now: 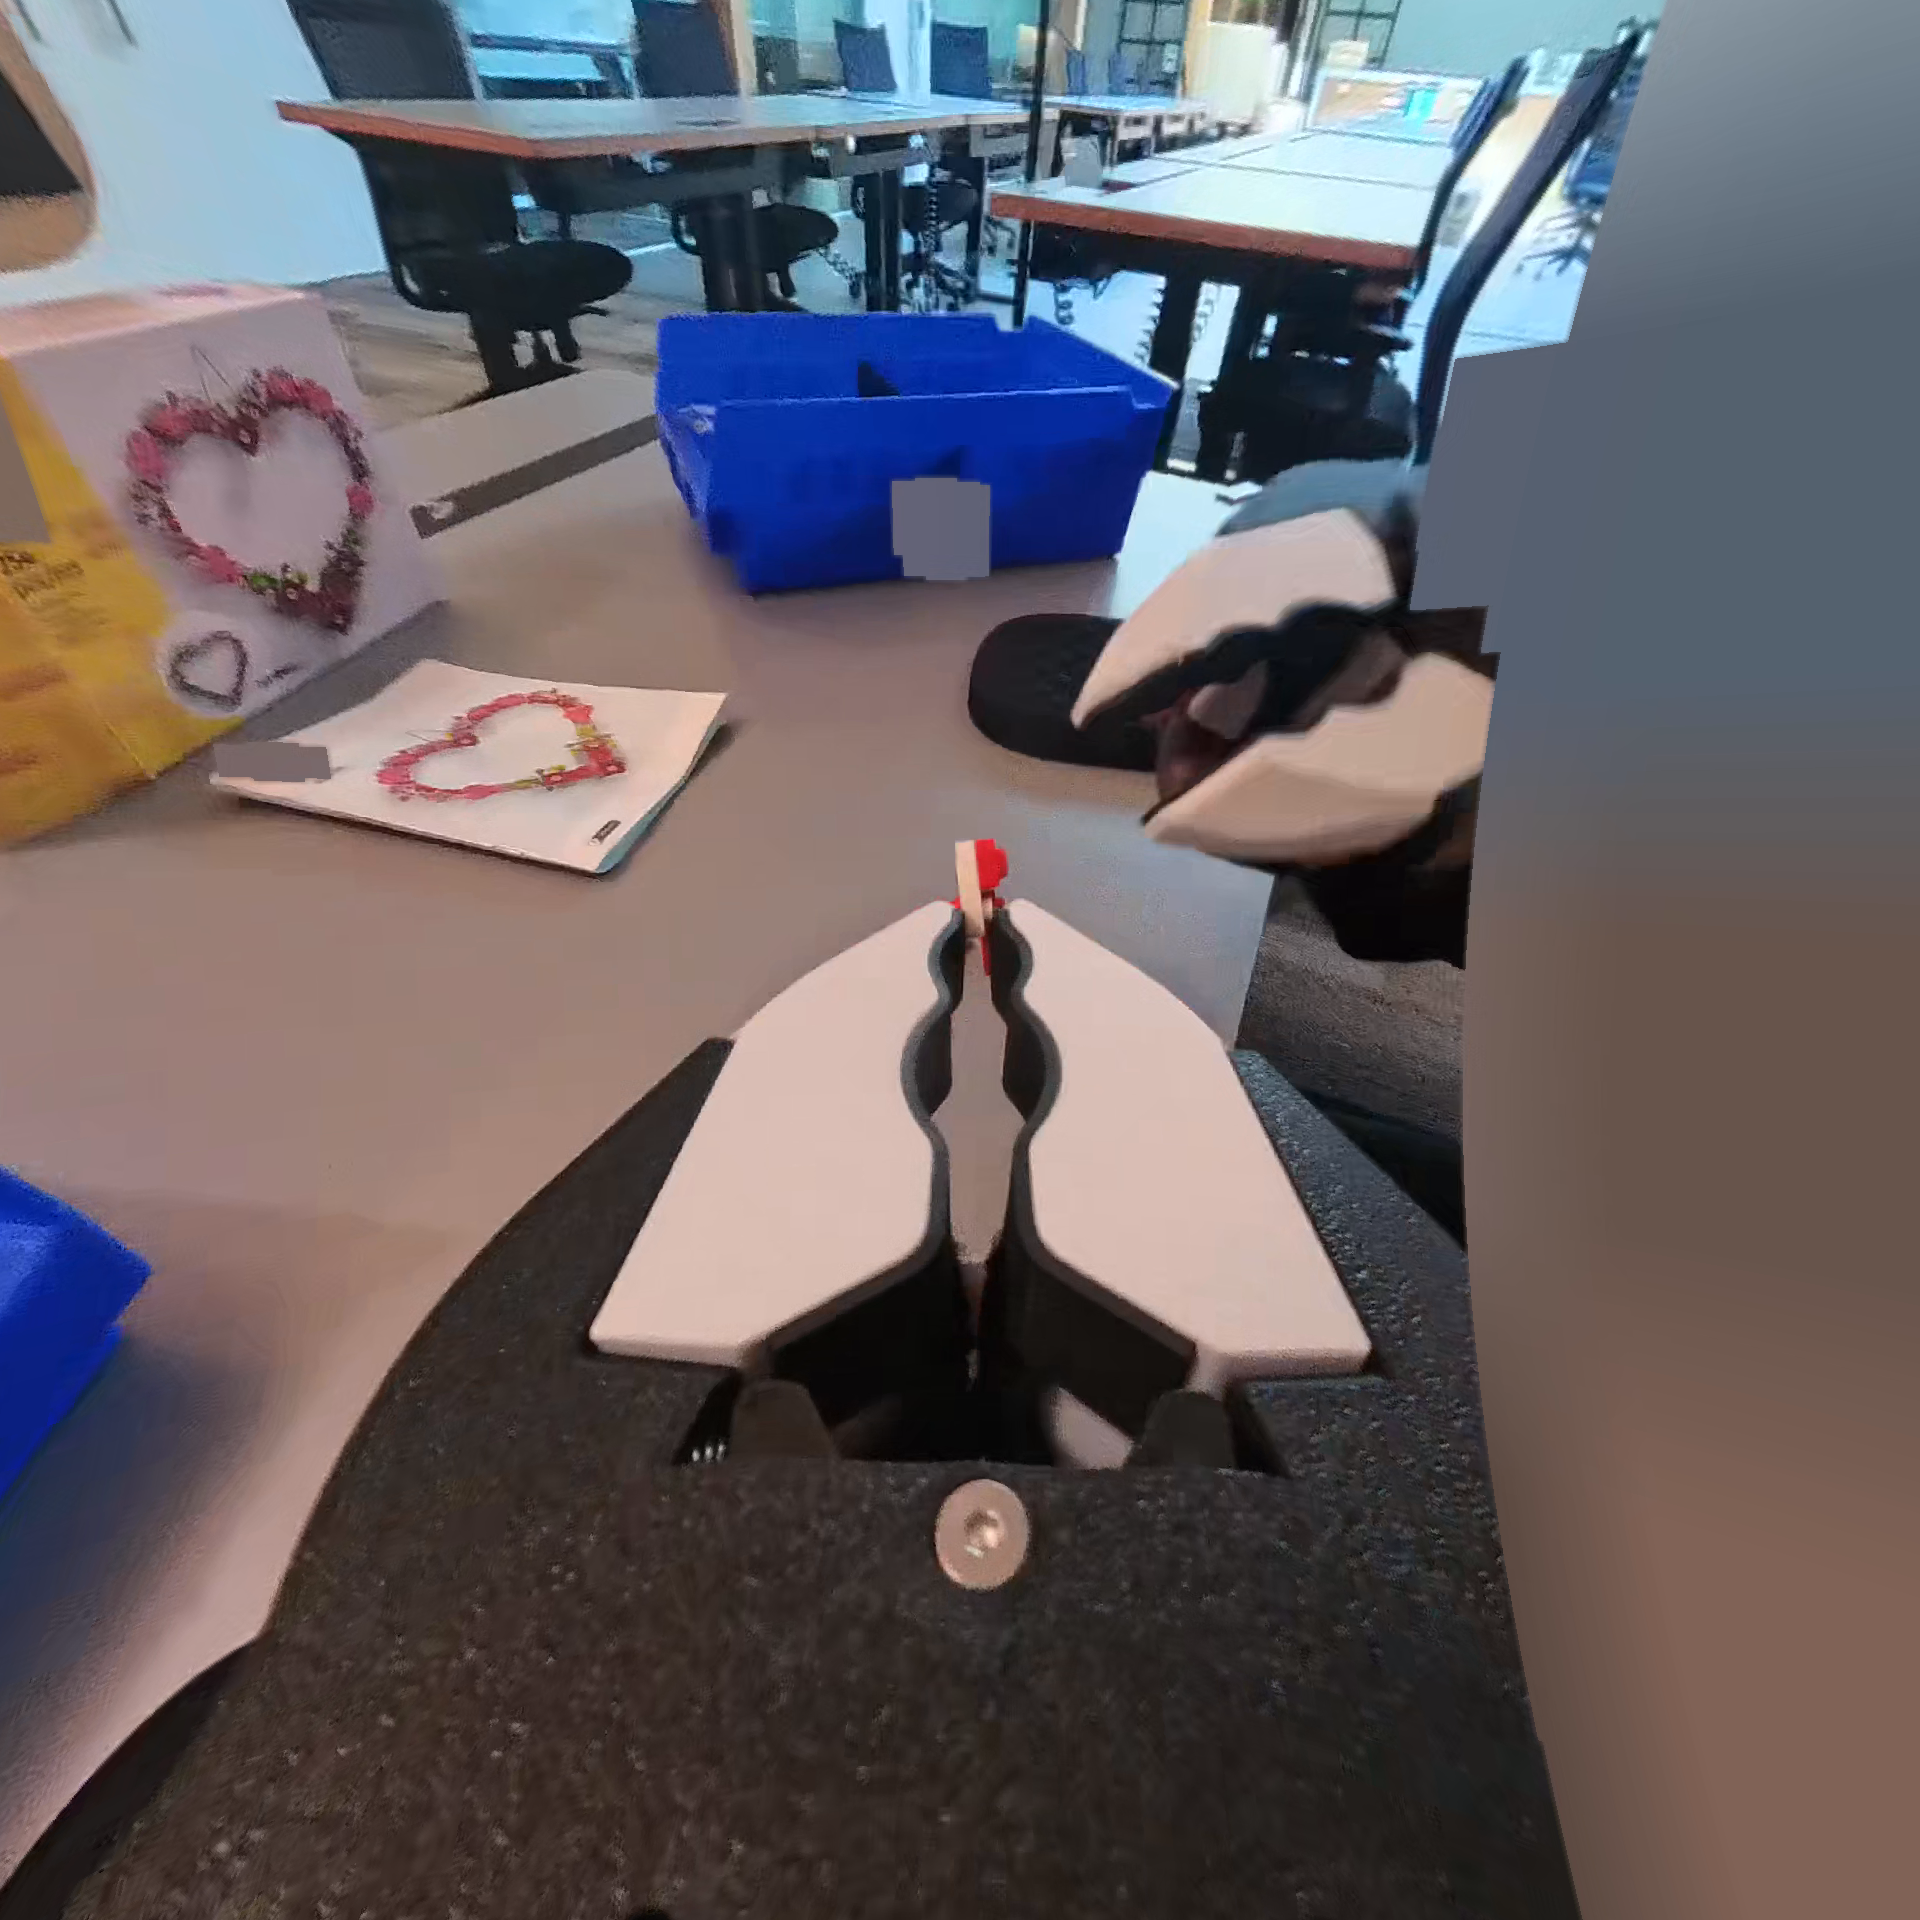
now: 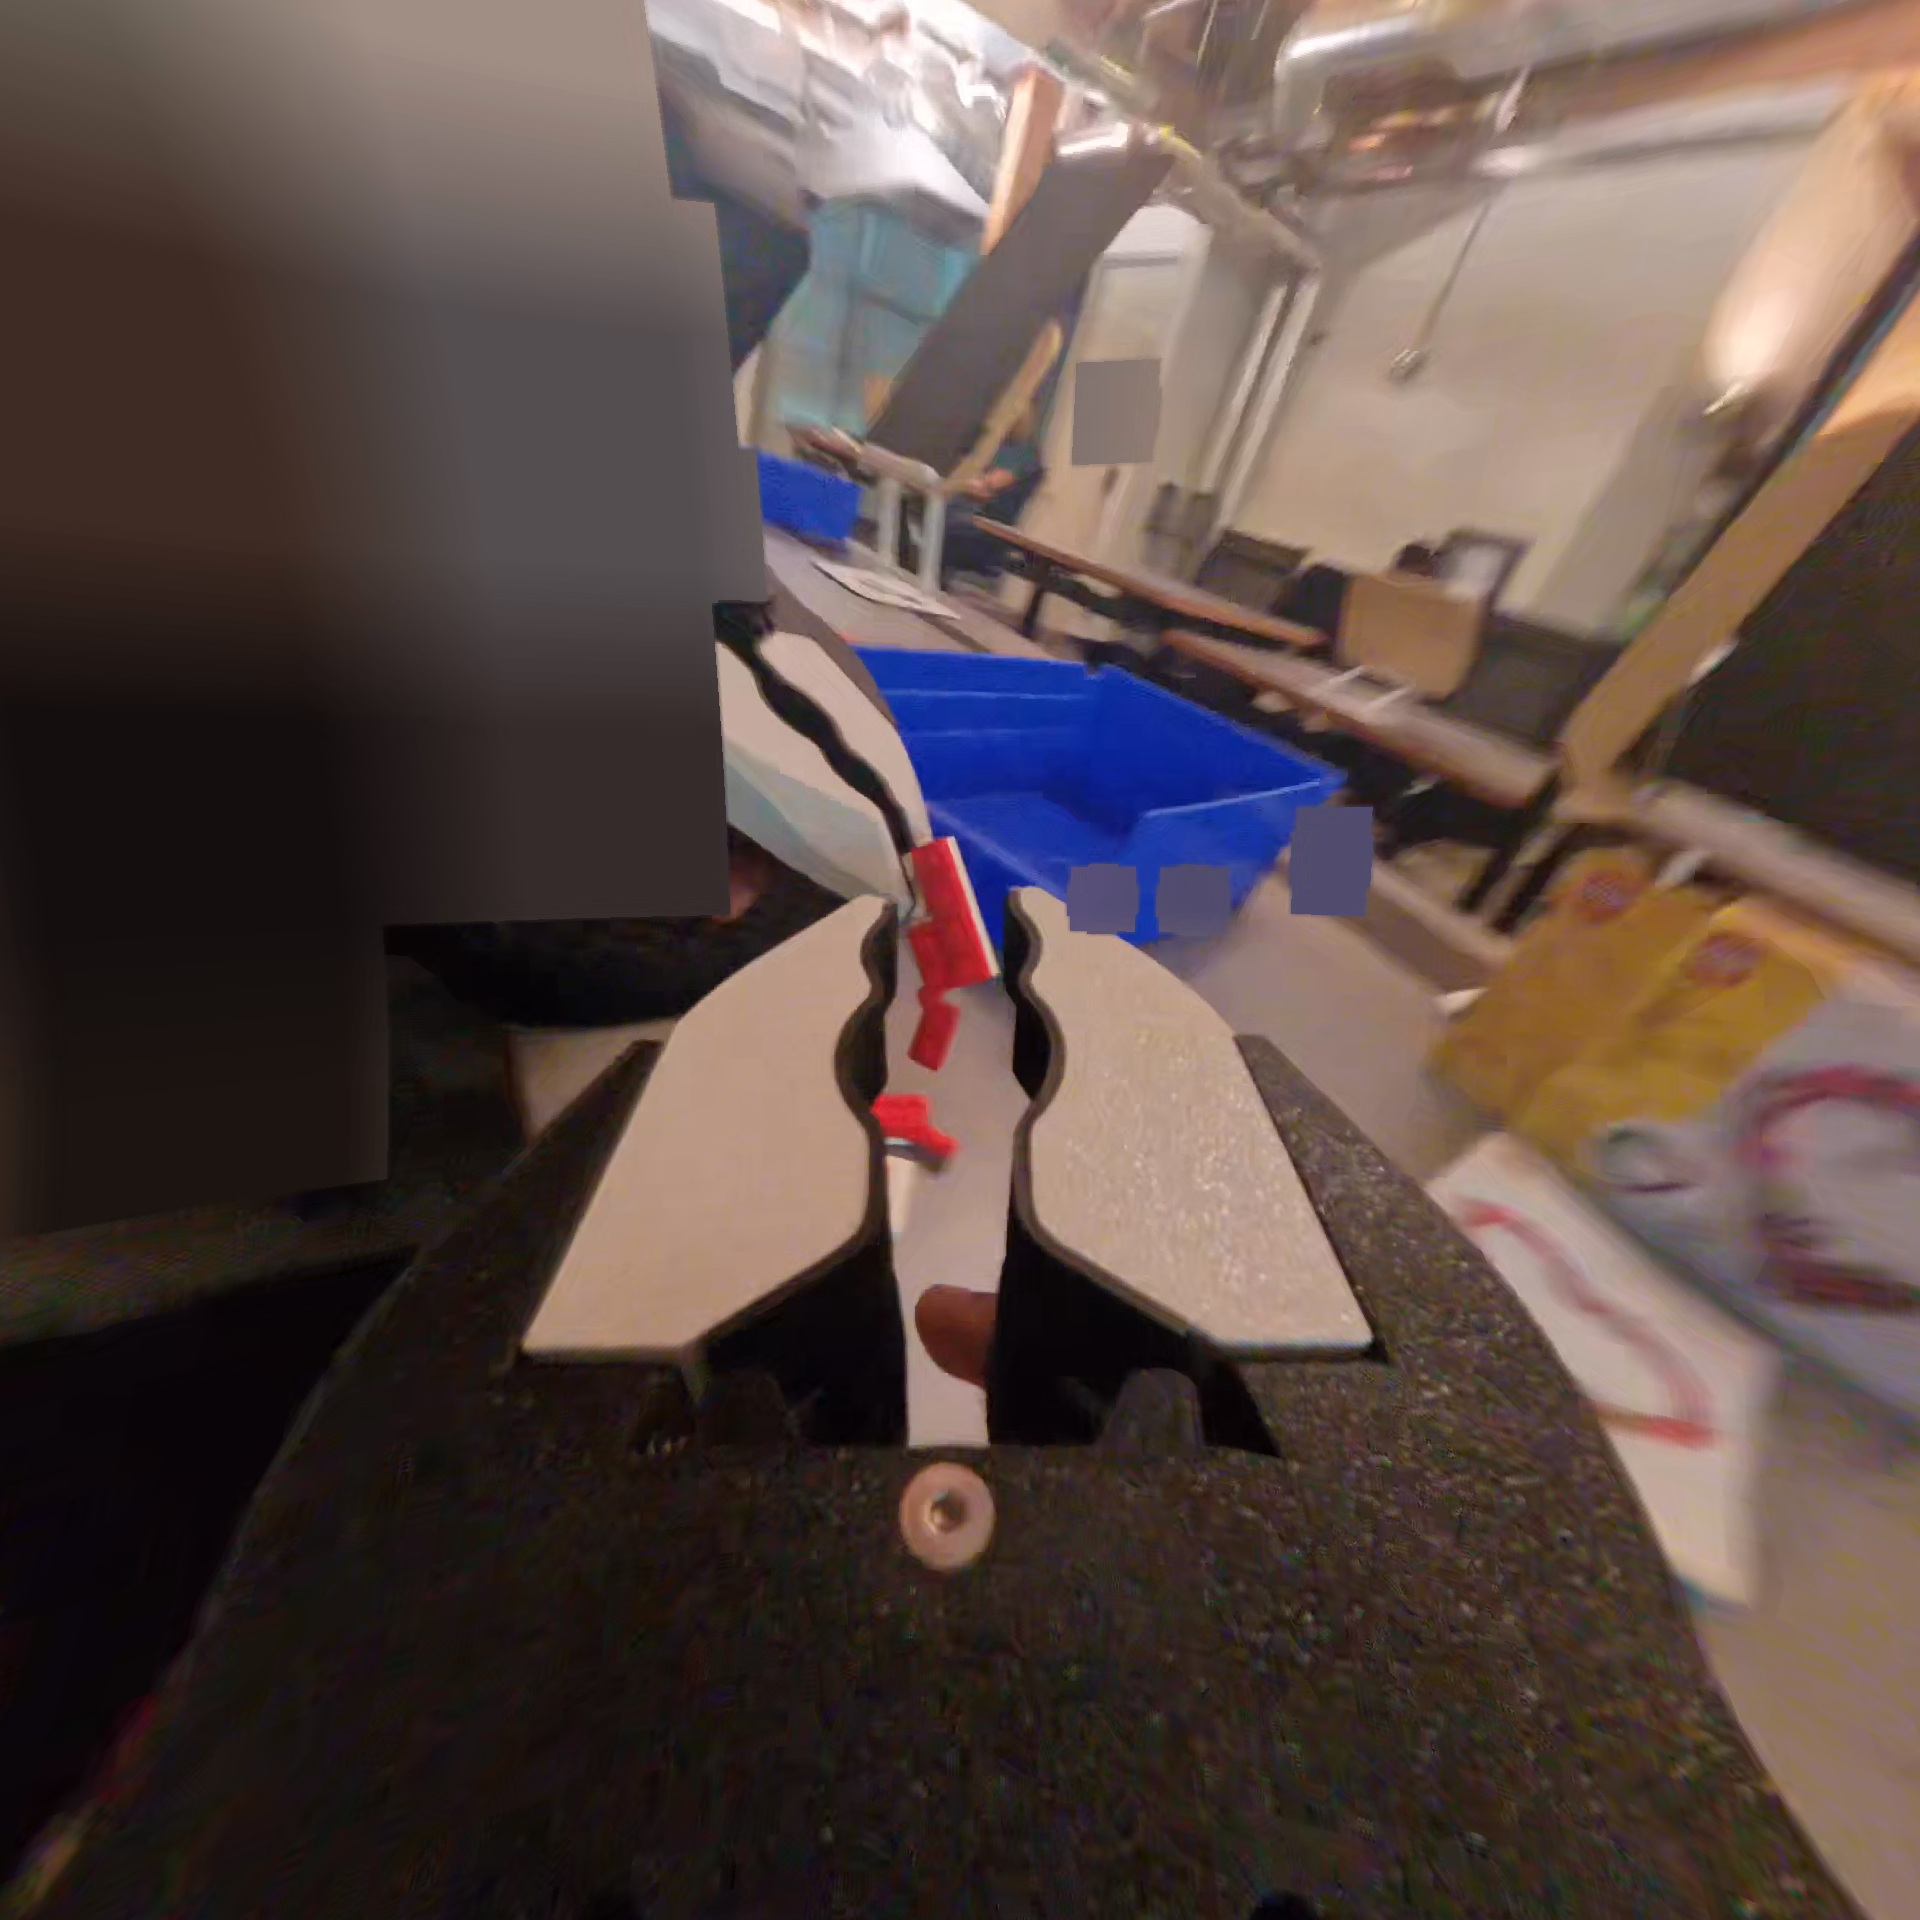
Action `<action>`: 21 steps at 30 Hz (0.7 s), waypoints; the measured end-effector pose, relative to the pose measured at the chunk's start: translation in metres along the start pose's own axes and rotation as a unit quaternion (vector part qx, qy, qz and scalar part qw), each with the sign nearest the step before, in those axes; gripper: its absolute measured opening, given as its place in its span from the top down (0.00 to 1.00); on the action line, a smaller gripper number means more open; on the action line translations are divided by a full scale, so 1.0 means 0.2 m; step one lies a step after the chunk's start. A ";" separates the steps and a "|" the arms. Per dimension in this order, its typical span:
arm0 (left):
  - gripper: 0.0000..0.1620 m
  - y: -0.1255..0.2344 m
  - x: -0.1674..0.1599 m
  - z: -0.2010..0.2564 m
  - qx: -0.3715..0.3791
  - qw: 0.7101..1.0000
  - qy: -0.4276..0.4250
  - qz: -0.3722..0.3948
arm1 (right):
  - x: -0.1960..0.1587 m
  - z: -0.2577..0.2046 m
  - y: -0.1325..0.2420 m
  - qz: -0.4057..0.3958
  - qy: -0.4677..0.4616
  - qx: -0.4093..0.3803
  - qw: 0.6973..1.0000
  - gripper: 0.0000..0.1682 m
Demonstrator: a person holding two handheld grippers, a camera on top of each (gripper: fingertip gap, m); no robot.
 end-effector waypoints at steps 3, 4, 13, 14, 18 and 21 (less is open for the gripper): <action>0.98 0.00 0.03 0.05 -0.020 1.000 0.011 0.004 | 0.04 -0.07 -0.04 -0.059 0.163 -0.048 0.984 0.86; 0.98 0.00 0.05 0.06 -0.029 0.999 0.023 0.008 | 0.04 -0.08 -0.05 -0.070 0.158 -0.043 0.984 0.87; 0.98 0.00 0.05 0.04 -0.102 0.971 0.210 0.057 | 0.05 -0.11 -0.05 -0.141 0.269 -0.138 0.943 0.87; 0.98 0.00 0.05 0.04 -0.108 0.966 0.230 0.057 | 0.06 -0.11 -0.06 -0.150 0.293 -0.151 0.932 0.88; 0.98 -0.01 0.01 0.02 -0.091 0.967 0.236 0.043 | 0.03 -0.13 -0.08 -0.206 0.339 -0.164 0.903 0.89; 0.98 -0.02 0.00 0.04 -0.050 0.986 0.155 0.020 | 0.00 -0.12 -0.08 -0.197 0.234 -0.113 0.945 0.90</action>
Point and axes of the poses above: each gripper's, where its closed fingertips meet, y back along the fingers, x out of its top, z = x × y across the jaws, the point moved 6 cm from there along y, back along the fingers, and after that the axes turned 2 degrees about y, right-handed, at the moved point
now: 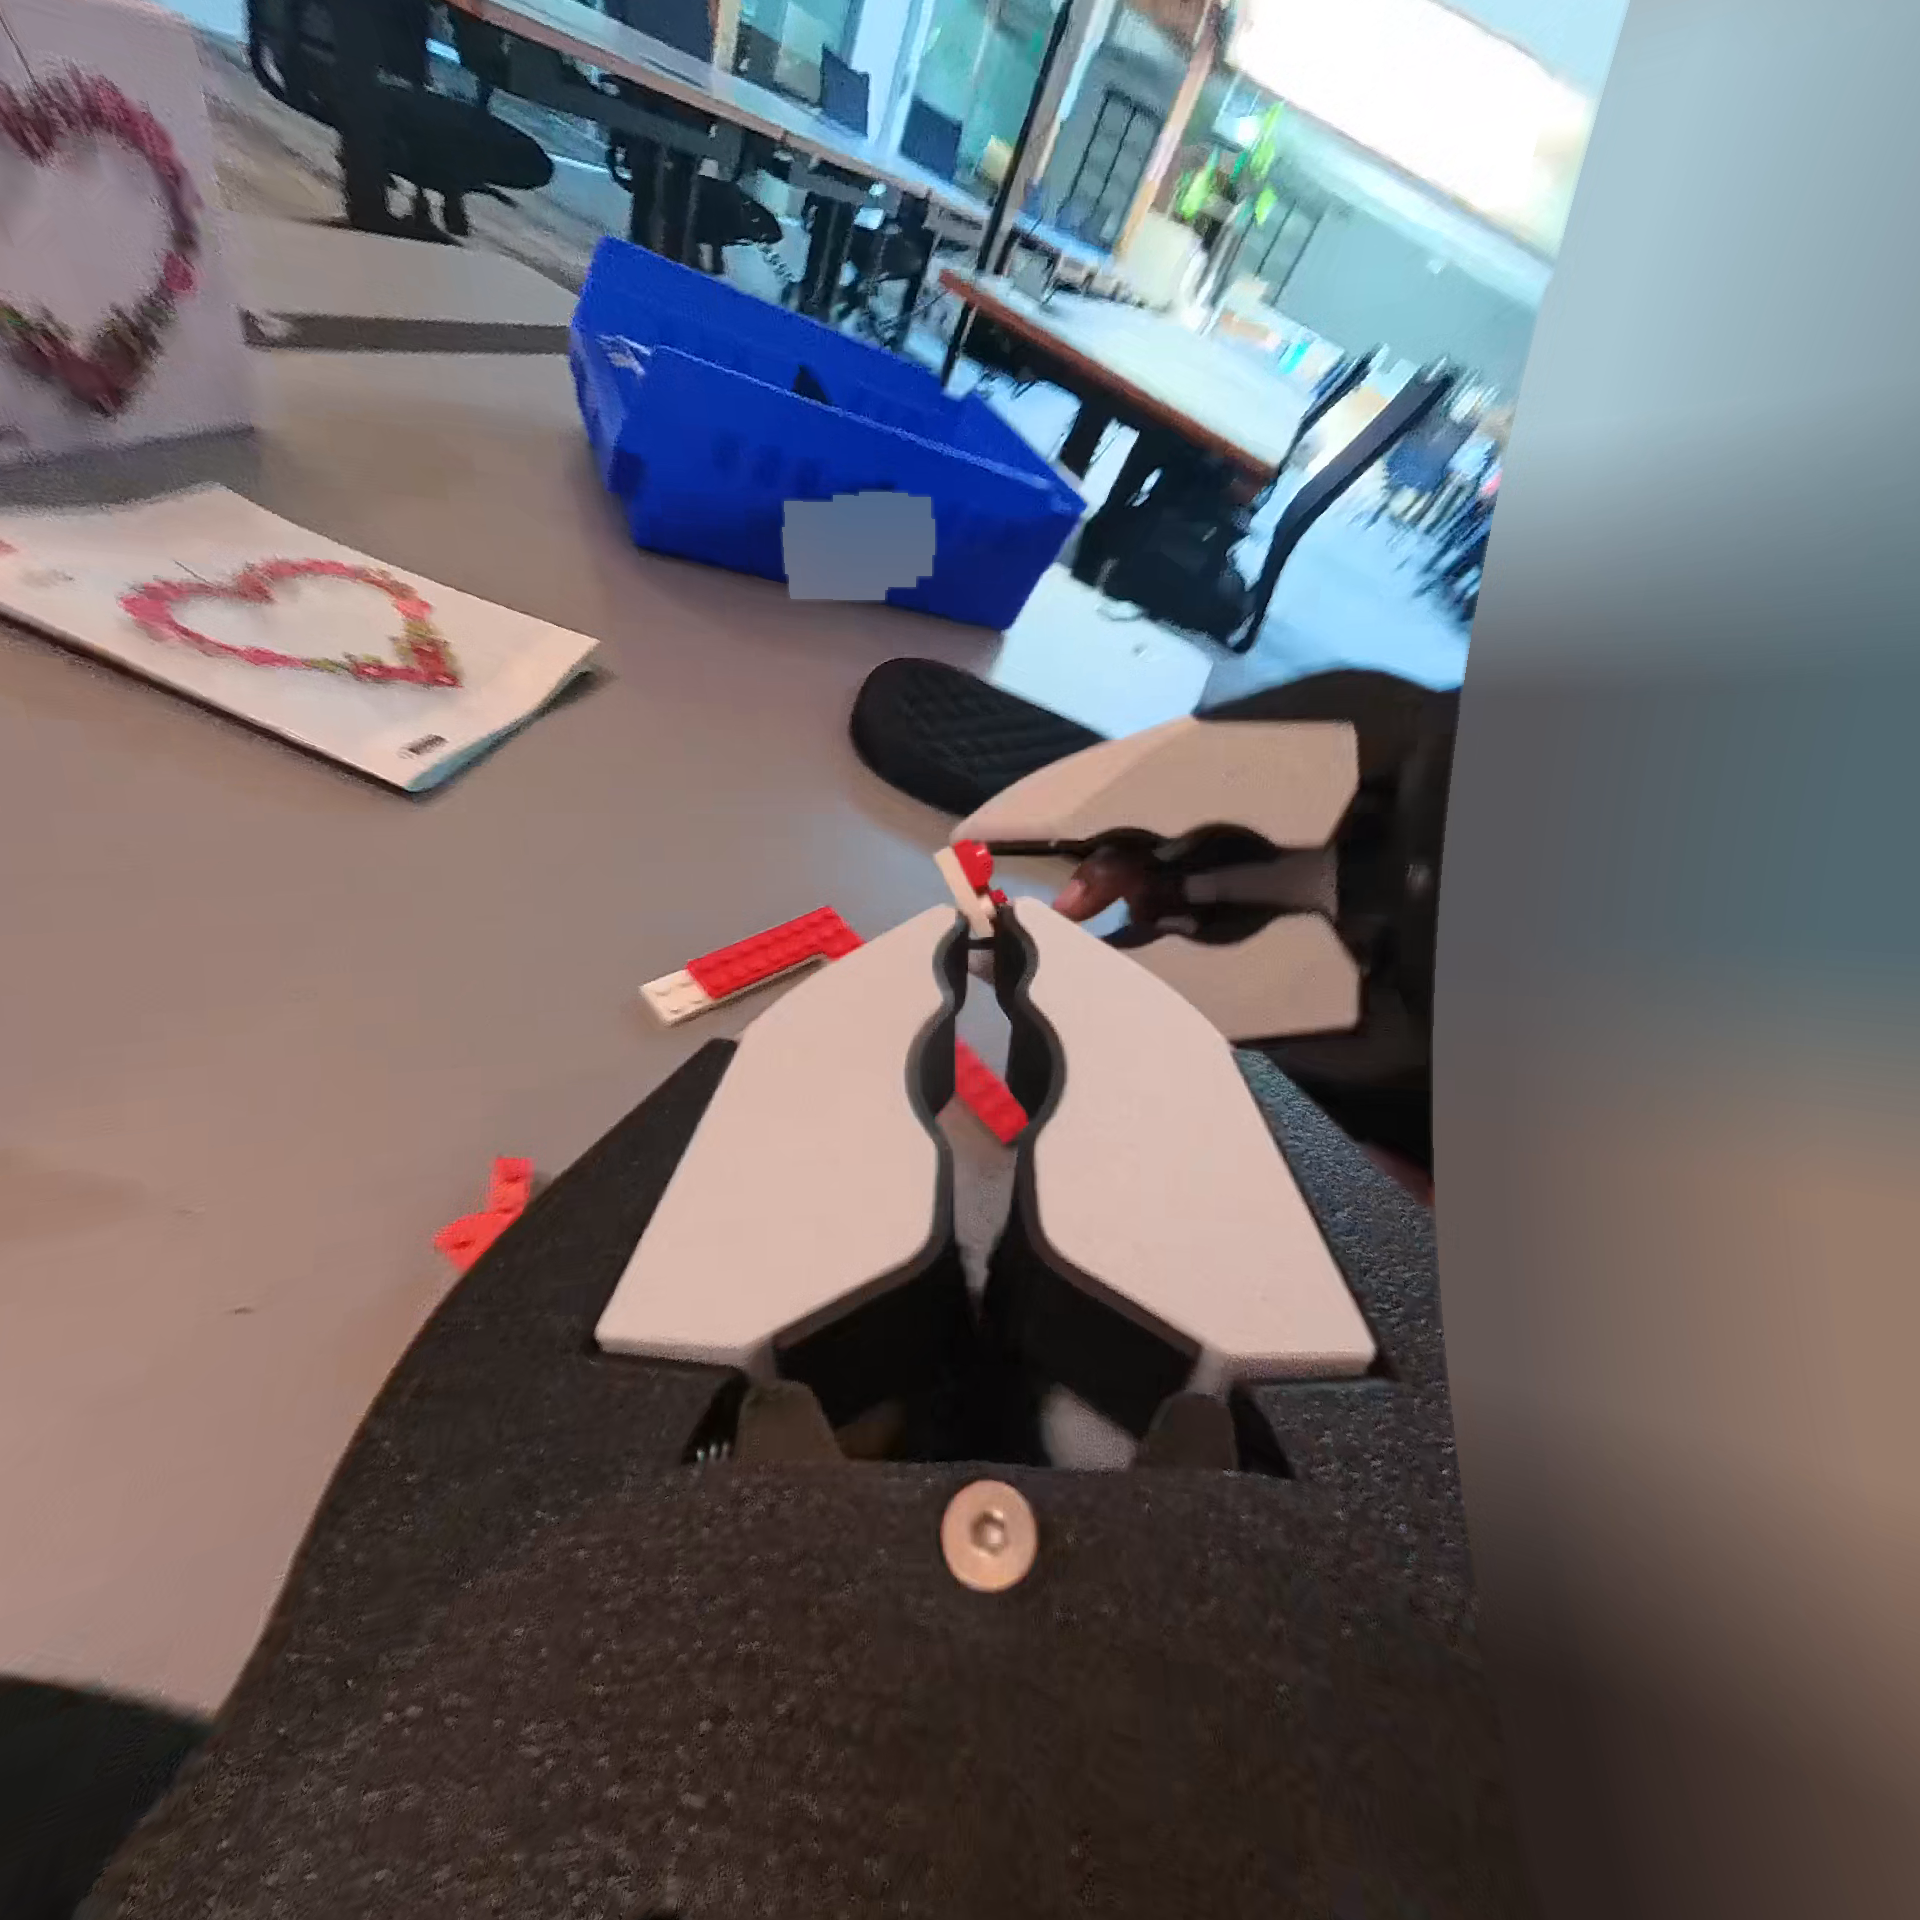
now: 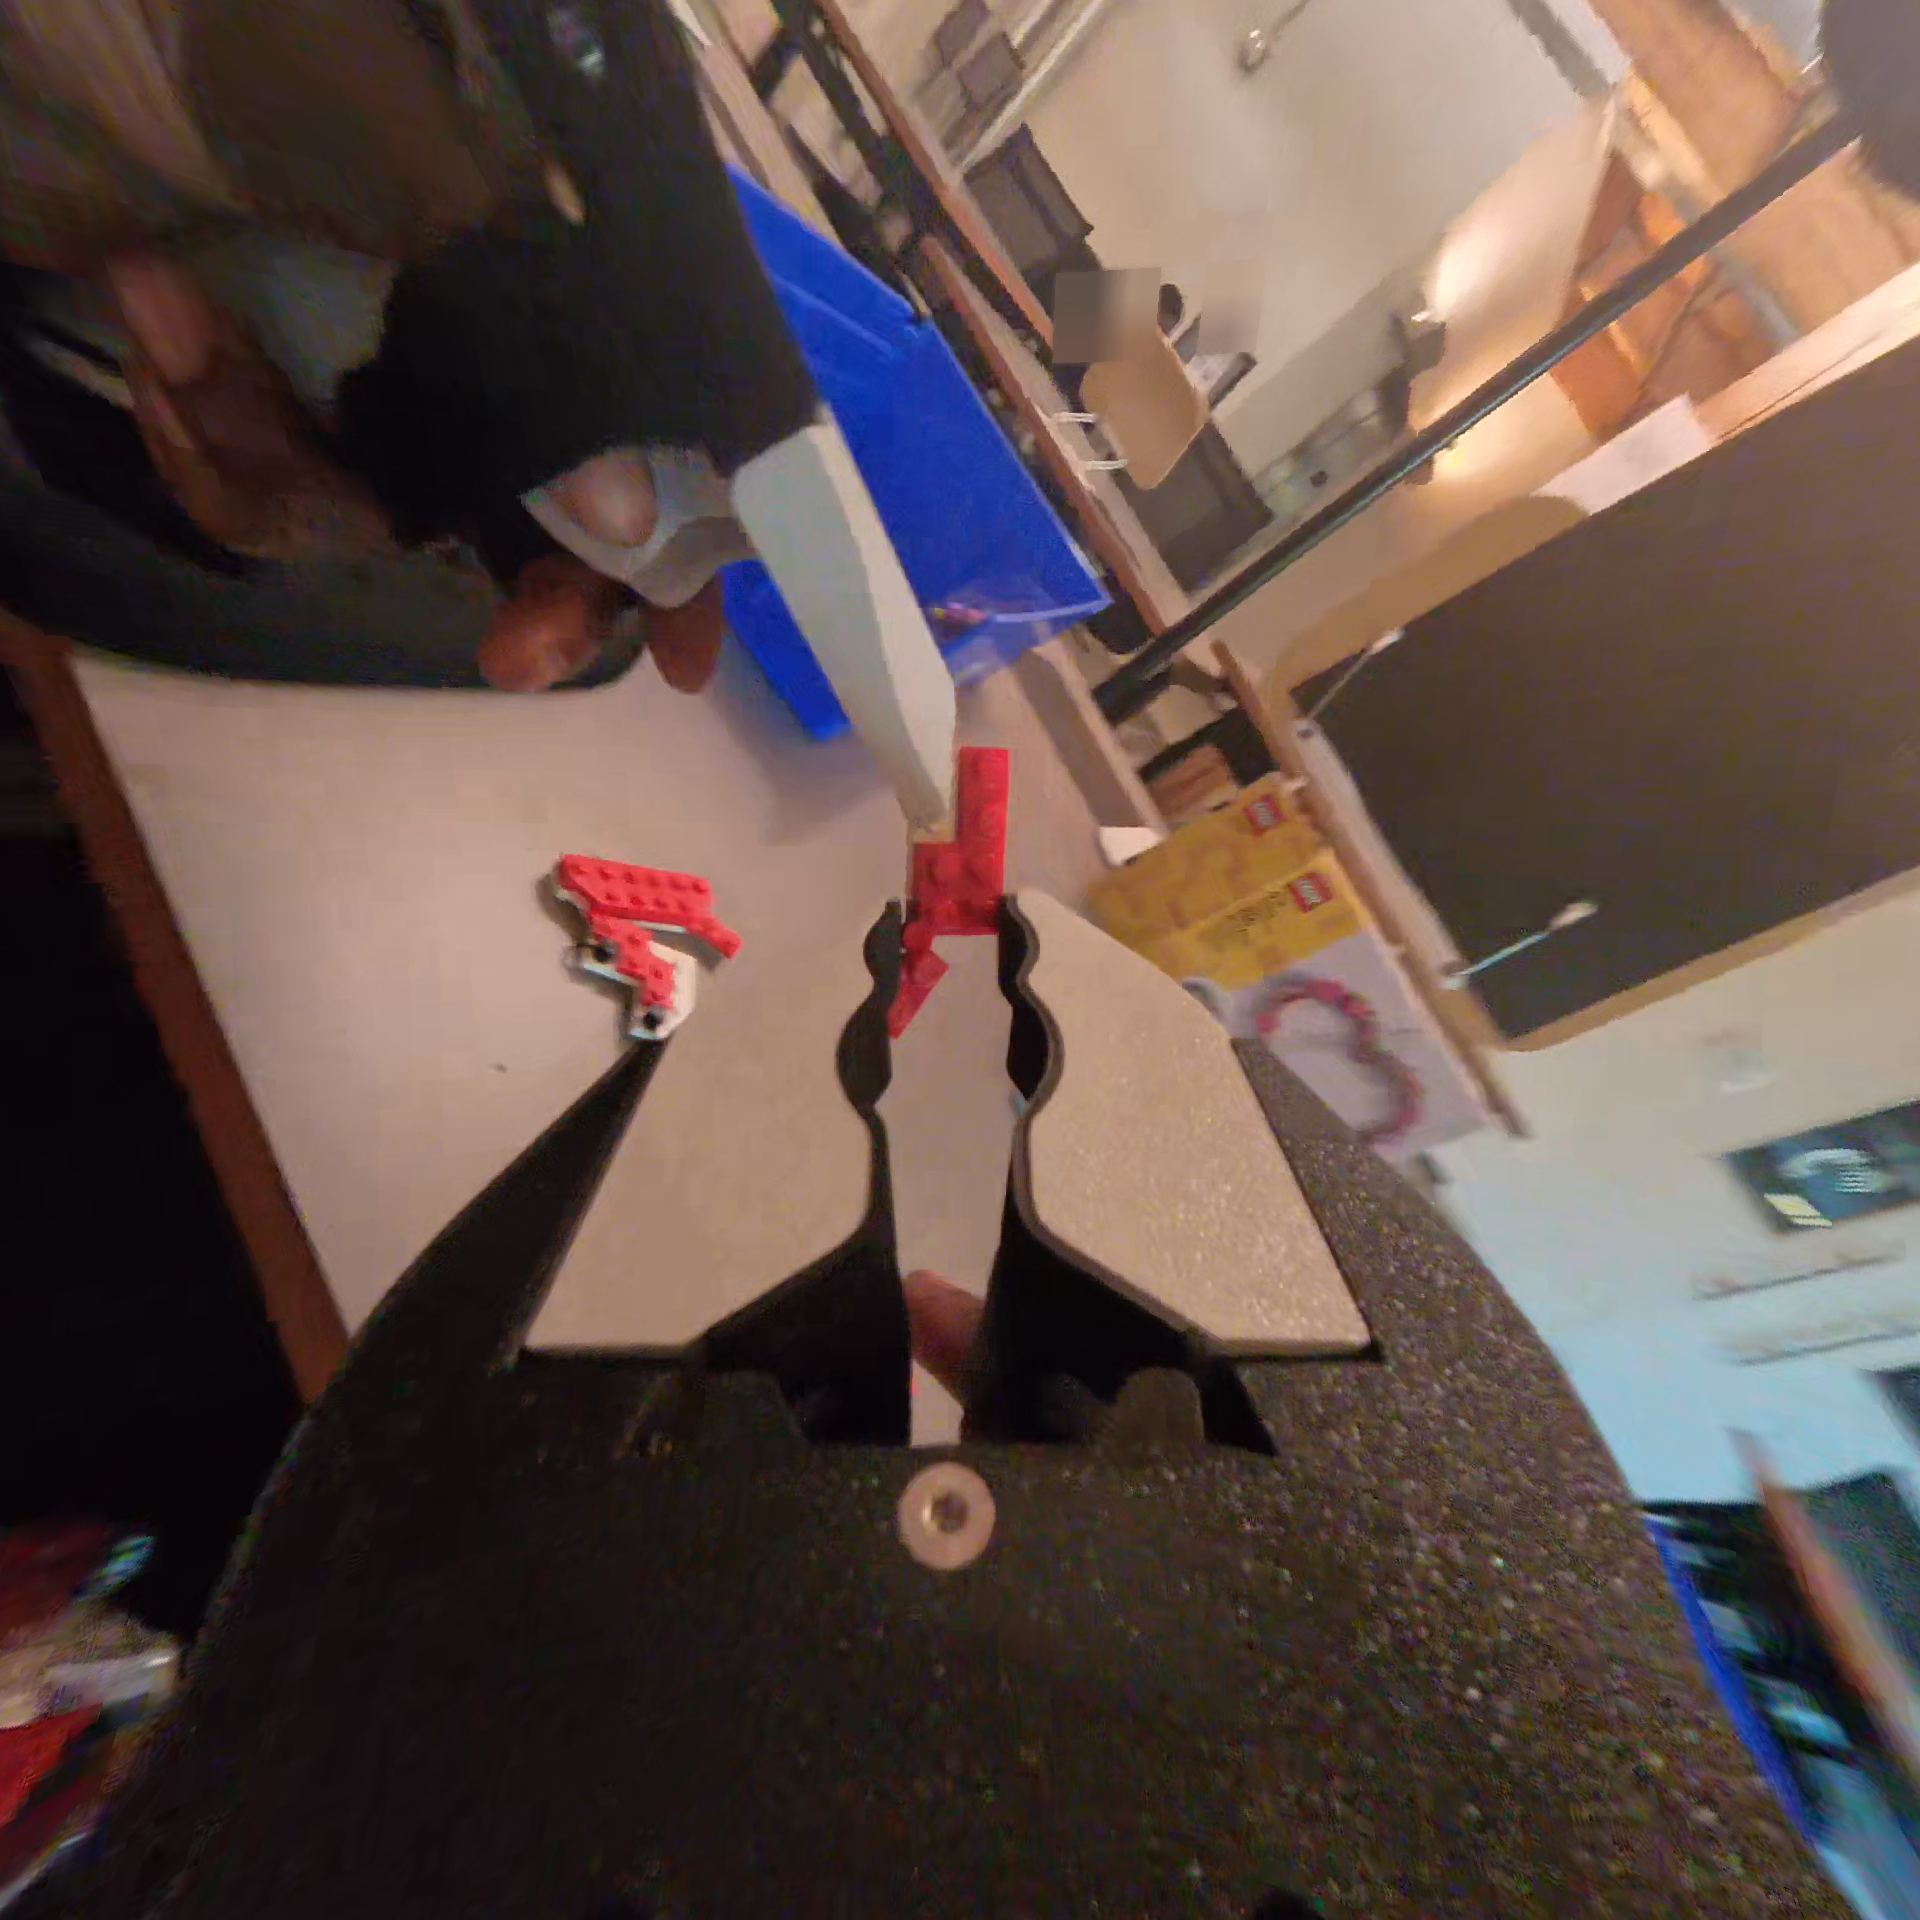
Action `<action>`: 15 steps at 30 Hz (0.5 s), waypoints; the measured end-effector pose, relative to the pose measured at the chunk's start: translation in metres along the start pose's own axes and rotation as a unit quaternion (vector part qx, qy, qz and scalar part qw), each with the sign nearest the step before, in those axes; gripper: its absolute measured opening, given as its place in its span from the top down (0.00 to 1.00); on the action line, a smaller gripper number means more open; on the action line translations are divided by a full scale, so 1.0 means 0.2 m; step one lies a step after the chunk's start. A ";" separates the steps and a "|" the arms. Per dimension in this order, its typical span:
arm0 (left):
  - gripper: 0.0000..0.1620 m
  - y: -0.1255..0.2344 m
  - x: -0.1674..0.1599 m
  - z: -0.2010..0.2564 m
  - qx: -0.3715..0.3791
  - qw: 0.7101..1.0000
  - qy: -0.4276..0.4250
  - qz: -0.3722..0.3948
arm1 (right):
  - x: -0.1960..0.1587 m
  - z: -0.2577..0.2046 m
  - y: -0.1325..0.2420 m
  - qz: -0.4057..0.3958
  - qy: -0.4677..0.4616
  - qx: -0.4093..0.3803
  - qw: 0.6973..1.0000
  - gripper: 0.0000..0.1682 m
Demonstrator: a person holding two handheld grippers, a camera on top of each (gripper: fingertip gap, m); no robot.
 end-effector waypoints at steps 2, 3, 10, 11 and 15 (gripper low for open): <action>0.97 0.00 0.00 0.02 0.030 0.997 -0.069 -0.013 | -0.03 0.01 -0.01 0.028 -0.123 0.078 0.989 0.90; 0.97 0.00 0.00 0.02 0.040 0.994 -0.096 -0.015 | -0.05 0.02 -0.01 0.047 -0.184 0.114 0.975 0.90; 0.97 -0.01 -0.02 0.01 0.034 0.990 -0.134 -0.023 | -0.13 0.01 -0.05 0.113 -0.403 0.268 0.868 0.90; 0.97 -0.02 -0.03 -0.01 0.025 0.994 -0.105 -0.019 | -0.13 0.01 -0.05 0.103 -0.357 0.241 0.896 0.90; 0.97 -0.04 -0.05 -0.07 -0.023 1.000 0.015 0.000 | -0.07 0.00 -0.04 0.018 -0.089 0.093 0.991 0.90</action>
Point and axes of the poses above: each gripper's, where its closed fingertips meet, y back along the fingers, x out of its top, z = x × y across the jaws, the point moved 6 cm from there along y, back along the fingers, and after that the axes turned 2 degrees about y, right-handed, at the moved point
